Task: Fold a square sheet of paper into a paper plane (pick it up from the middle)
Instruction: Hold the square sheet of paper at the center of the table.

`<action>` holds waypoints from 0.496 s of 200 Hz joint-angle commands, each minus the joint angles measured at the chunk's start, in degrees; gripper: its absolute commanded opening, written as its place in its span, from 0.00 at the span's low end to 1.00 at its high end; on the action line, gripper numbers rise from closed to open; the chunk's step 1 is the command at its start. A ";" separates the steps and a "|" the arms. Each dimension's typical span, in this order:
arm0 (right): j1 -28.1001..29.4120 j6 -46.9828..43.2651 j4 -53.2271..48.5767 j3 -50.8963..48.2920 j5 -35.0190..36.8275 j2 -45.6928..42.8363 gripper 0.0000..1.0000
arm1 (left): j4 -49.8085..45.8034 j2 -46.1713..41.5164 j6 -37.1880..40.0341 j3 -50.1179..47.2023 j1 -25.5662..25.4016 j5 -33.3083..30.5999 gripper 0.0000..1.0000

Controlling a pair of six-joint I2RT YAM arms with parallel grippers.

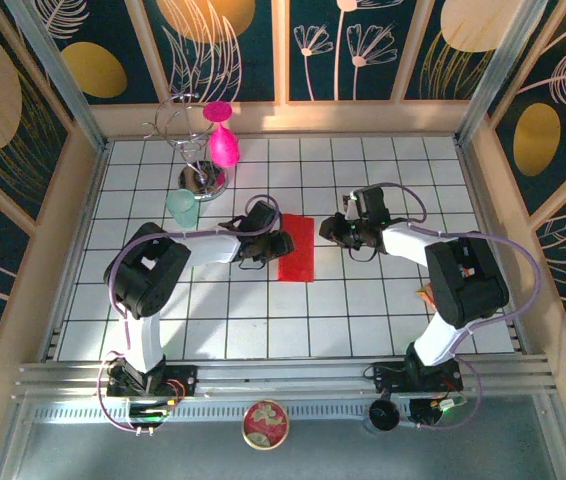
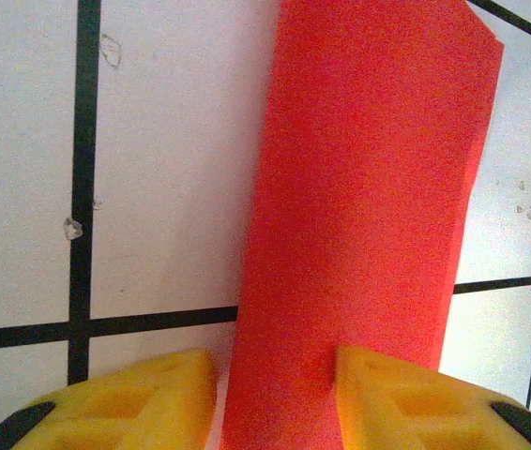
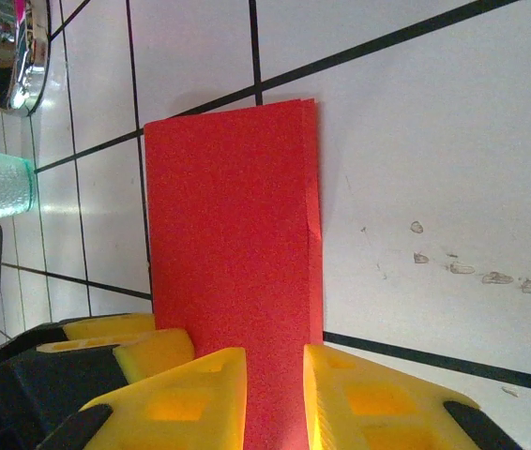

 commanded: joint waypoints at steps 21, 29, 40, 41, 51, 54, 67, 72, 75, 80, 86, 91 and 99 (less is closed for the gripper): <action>-0.26 0.43 4.14 -1.89 -3.48 0.35 0.23 | -4.06 9.03 1.27 -1.48 -1.44 -1.70 0.41; -0.28 0.26 4.51 -1.98 -3.98 0.22 0.23 | -4.07 9.33 1.37 -1.53 -1.47 -1.71 0.41; -0.23 0.08 4.87 -2.07 -4.37 0.16 0.23 | -4.37 9.73 1.41 -1.53 -1.61 -1.85 0.42; -0.26 0.08 4.88 -2.03 -4.38 0.14 0.23 | -4.39 9.78 1.41 -1.53 -1.62 -1.86 0.42; -0.23 0.08 5.20 -2.15 -4.64 0.15 0.23 | -4.34 10.12 1.42 -1.51 -1.65 -1.97 0.42; -0.15 0.08 5.23 -2.17 -4.66 0.13 0.23 | -4.40 10.25 1.49 -1.53 -1.63 -1.96 0.42; -0.21 0.12 5.61 -2.17 -5.06 0.34 0.23 | -4.51 10.66 1.64 -1.44 -1.75 -1.94 0.42; -0.07 0.08 5.76 -2.17 -5.30 0.43 0.23 | -4.50 10.85 1.72 -1.36 -1.83 -1.89 0.42; -0.12 0.08 5.84 -2.17 -5.42 0.53 0.23 | -4.52 10.92 1.70 -1.28 -1.81 -1.96 0.42; -0.06 0.16 5.93 -2.16 -5.62 0.65 0.23 | -4.60 11.16 1.93 -1.20 -1.81 -1.97 0.42; 0.07 0.17 6.08 -2.09 -5.86 0.75 0.23 | -4.67 11.38 2.07 -1.09 -1.90 -1.97 0.42; 0.10 0.21 6.19 -2.16 -5.97 0.95 0.22 | -4.72 11.51 2.26 -1.09 -1.97 -2.03 0.43; 0.27 0.25 6.31 -2.17 -6.14 1.13 0.22 | -4.68 11.76 2.47 -1.09 -2.05 -2.03 0.43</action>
